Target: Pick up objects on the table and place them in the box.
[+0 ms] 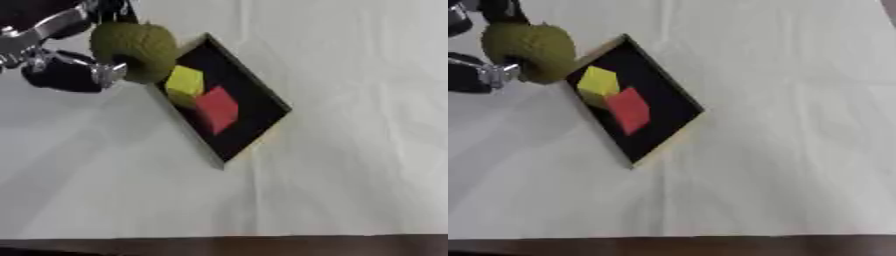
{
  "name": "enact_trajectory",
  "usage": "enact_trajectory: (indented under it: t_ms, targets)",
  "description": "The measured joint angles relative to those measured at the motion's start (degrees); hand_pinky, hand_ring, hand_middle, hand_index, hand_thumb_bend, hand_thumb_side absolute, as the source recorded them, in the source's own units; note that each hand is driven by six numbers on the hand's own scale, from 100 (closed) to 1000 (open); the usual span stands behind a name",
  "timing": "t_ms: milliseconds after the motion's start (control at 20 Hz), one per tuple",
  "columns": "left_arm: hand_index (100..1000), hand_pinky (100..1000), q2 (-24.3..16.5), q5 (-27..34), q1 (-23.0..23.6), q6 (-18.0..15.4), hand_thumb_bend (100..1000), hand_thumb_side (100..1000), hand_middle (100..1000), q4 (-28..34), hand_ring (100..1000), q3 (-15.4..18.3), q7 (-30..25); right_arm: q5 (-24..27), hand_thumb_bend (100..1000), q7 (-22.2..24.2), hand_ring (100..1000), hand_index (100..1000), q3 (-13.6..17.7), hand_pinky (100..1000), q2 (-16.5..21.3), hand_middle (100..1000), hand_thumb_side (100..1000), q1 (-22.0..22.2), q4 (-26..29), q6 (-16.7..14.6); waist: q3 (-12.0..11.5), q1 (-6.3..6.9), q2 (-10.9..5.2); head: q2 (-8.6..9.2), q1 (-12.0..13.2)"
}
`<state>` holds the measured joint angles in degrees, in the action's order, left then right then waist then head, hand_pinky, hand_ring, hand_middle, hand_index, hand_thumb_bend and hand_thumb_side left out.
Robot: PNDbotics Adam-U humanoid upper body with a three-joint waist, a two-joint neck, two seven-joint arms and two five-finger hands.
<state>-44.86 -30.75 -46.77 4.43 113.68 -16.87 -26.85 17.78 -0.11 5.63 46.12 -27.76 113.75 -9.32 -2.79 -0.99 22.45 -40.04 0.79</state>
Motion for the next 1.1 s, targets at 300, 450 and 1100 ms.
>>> enact_trajectory:
  t_ms: [300, 450, 1100]
  targets:
    - [637, 548, 6.6, 2.7, -7.0, 1.1, 100, 178, 517, -4.0, 523, -3.0, -4.7, 0.2, 100, 0.1, 822, 748, 0.0, 984, -0.1, 653, 516, -0.6, 0.0, 0.3, 0.1, 0.23, -0.35, -0.31, 0.0]
    - [642, 553, 9.4, 2.3, -9.2, 0.1, 100, 185, 521, -9.0, 528, -4.7, -6.5, 0.3, 100, 0.2, 822, 748, 0.0, 984, -0.2, 653, 517, -0.9, 0.0, 0.4, 0.4, 0.25, -0.42, -0.66, 0.1]
    - [661, 580, 19.3, -8.6, -12.6, -7.1, 100, 201, 544, -30.3, 553, -5.9, -3.7, 0.7, 100, 0.7, 821, 746, -0.1, 988, -1.3, 649, 521, -1.5, 0.0, 1.3, 1.1, 0.17, -0.15, -0.71, 0.7]
